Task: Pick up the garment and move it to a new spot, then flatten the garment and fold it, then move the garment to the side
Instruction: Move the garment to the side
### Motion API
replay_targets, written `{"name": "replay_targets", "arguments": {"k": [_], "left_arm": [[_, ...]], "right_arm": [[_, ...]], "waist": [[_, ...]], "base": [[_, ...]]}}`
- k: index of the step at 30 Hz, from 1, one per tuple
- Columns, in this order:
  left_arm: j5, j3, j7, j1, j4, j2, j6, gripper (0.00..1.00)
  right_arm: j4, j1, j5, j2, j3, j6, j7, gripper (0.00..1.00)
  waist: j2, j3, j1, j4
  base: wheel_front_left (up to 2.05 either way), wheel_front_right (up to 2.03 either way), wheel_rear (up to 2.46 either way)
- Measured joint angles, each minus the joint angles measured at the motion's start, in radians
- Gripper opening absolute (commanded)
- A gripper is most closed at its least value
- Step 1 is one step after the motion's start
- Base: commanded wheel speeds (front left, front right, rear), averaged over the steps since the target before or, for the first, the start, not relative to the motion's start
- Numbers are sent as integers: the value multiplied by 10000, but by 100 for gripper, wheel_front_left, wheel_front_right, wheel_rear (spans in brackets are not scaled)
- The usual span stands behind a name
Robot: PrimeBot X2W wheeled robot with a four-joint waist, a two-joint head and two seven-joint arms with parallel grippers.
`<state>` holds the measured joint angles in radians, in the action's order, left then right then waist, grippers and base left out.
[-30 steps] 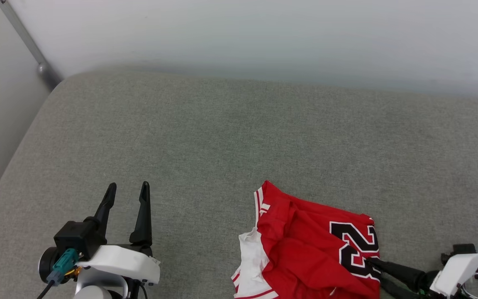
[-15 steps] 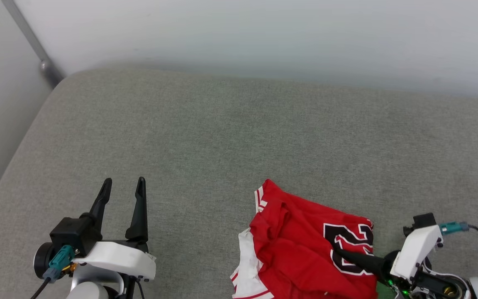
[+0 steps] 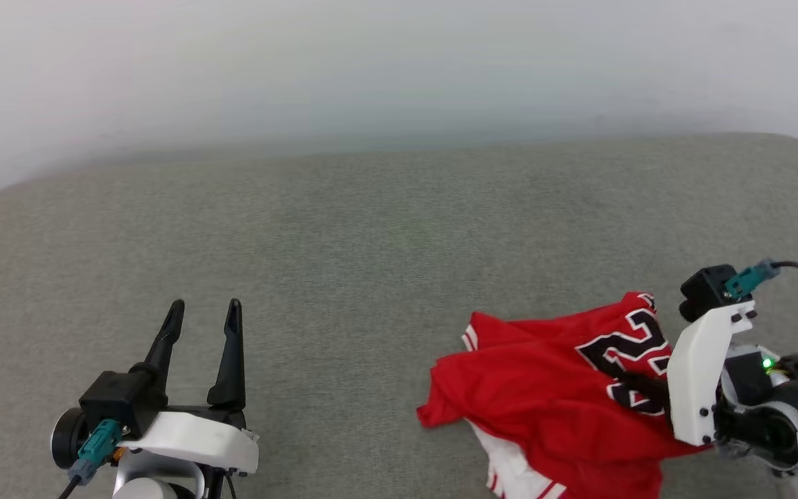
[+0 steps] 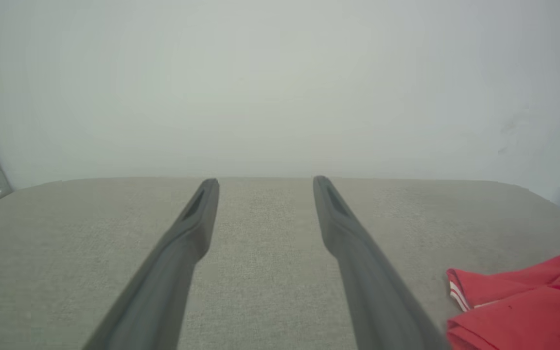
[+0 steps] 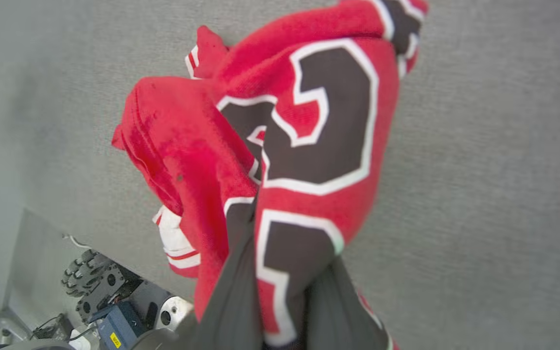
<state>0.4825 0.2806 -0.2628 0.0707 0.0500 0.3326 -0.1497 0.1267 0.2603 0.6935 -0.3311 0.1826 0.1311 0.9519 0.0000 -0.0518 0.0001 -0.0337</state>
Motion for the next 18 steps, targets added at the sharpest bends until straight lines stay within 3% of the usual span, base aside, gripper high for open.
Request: {"name": "replay_targets", "arguments": {"k": [7,18], "left_arm": [[-251,100,63,546,-568,184,90,100],[-1049,123,1110,2330,-2253,1306,351,100]], "right_arm": [[242,979,-1624,-978,104,-2,-82,0],[2098,2876,-3388,-1126,-1478,0,-2148,0]], "waist": [[0,-561,-1,-1316],[0,-3086,0,-2948]], "base": [[0,0,0],[0,0,0]]}}
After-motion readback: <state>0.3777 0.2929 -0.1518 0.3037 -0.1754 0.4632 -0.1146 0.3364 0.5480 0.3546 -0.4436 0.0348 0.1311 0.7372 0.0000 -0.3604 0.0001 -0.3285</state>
